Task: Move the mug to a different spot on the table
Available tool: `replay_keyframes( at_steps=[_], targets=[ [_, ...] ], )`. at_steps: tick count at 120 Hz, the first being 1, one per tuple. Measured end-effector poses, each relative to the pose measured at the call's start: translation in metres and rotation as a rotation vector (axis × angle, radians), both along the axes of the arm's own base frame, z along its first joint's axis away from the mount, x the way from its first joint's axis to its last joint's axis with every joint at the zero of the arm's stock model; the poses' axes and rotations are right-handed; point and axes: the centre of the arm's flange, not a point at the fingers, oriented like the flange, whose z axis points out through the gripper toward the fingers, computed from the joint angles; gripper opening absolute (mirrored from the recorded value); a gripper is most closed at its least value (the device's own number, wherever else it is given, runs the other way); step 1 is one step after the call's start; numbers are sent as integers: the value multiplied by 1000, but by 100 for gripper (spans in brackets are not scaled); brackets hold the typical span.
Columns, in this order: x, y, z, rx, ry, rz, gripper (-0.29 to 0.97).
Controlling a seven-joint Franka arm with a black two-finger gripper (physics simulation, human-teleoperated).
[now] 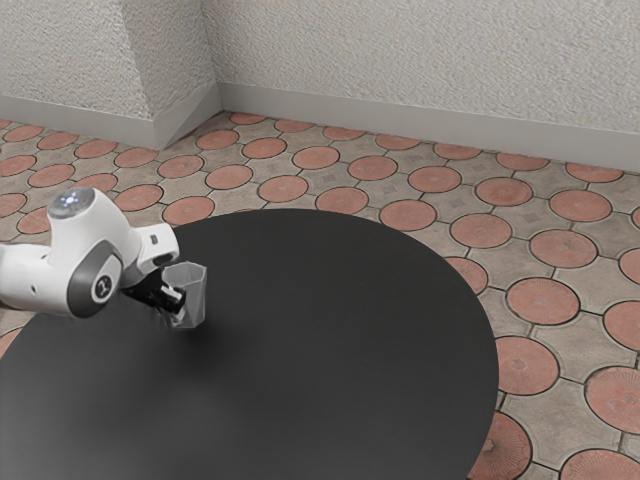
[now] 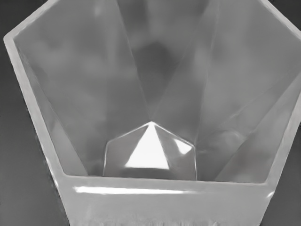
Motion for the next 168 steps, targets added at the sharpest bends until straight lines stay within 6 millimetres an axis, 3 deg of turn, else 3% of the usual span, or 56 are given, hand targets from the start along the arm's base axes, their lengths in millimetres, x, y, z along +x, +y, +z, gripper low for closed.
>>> replay_keyframes(
  at_steps=[32,88,101,127,168],
  targets=[
    [1,-4,6,4,-13,-7,-7],
    [0,-13,-4,-9,9,-13,-11],
    [-11,-17,-3,-19,15,0,-11],
    [-30,-62,-14,-43,57,-55,-11],
    [-40,-103,-16,-64,68,-95,-9]
  ],
)
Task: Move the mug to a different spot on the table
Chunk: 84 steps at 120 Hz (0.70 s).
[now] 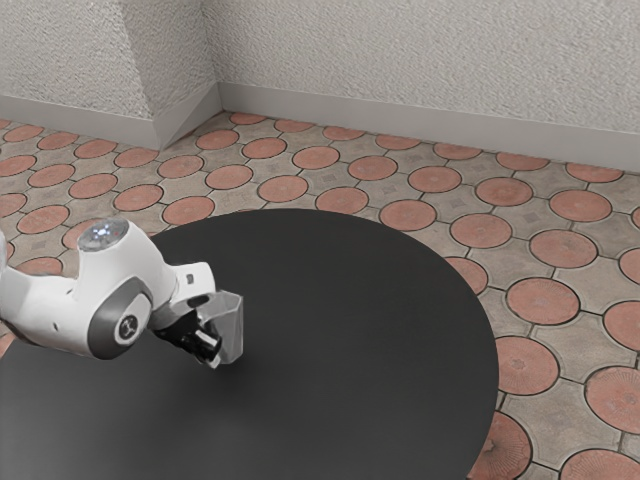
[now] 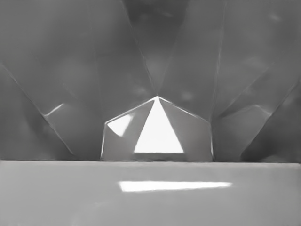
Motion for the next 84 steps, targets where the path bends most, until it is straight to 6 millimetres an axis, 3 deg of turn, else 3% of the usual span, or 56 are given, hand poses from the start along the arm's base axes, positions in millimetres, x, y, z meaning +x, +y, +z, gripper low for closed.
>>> replay_keyframes(
  at_steps=[21,40,48,60,70,84],
  targets=[
    [-9,-27,1,-9,5,-31,-8],
    [-8,-35,-3,-35,8,-16,-9],
    [-5,-38,-10,-47,12,-13,-9],
    [9,-46,-1,-56,-27,-24,-10],
    [17,-51,-9,-67,-36,-33,-10],
    [26,-54,-5,-67,-74,-48,-11]
  ],
)
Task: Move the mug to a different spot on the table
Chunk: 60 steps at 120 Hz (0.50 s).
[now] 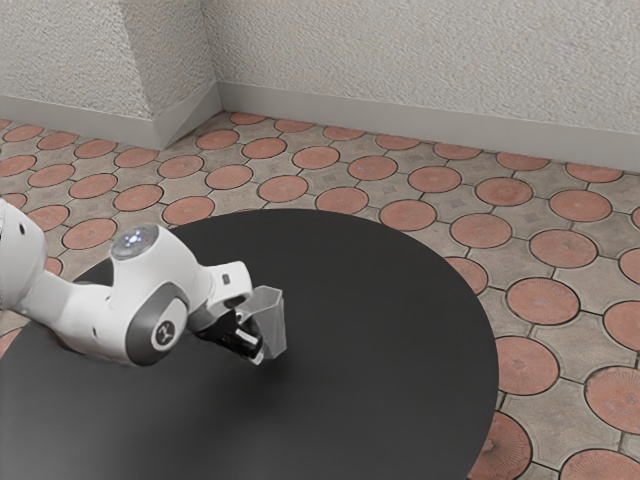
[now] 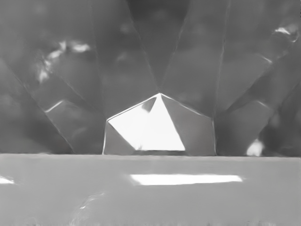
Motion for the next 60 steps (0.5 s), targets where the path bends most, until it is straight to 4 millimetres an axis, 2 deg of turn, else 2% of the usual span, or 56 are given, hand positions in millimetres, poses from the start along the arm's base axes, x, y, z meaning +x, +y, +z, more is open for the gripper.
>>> replay_keyframes(
  at_steps=[11,21,51,60],
  targets=[
    [5,0,1,1,-19,-10,-11],
    [7,9,2,6,-28,-2,-11],
    [7,79,-8,21,-19,109,-10],
    [7,88,-12,21,-13,118,-10]
  ],
)
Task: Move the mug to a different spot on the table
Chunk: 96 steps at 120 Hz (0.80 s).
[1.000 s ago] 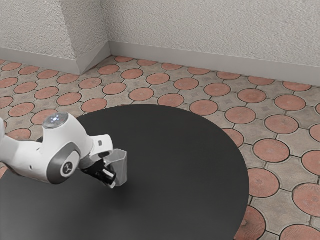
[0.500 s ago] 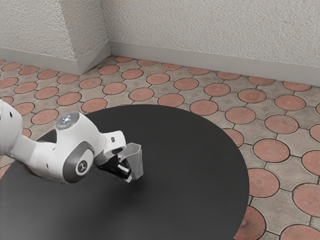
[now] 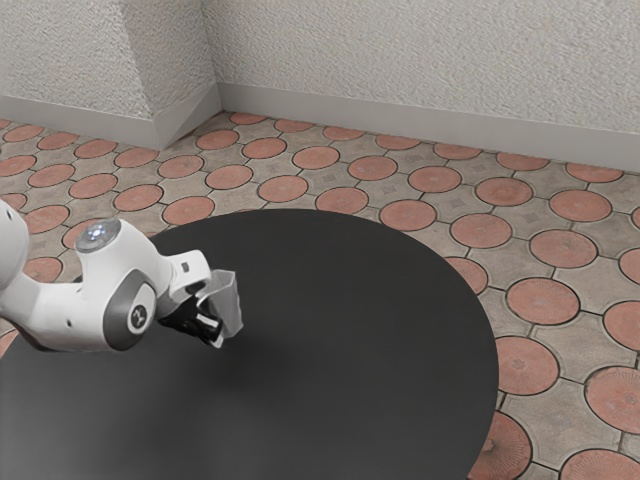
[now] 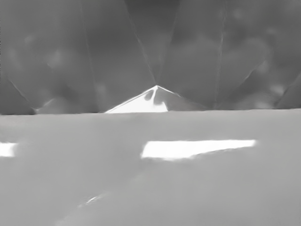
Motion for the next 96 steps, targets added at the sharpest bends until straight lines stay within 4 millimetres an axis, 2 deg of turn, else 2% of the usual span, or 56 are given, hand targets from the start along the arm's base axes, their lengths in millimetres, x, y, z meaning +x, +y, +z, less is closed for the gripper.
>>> replay_keyframes(
  at_steps=[23,64,96],
  targets=[
    [-1,-21,-2,8,1,-64,-11],
    [-18,-15,-10,27,27,-79,-10],
    [-19,-32,-15,26,35,-126,-10]
  ],
)
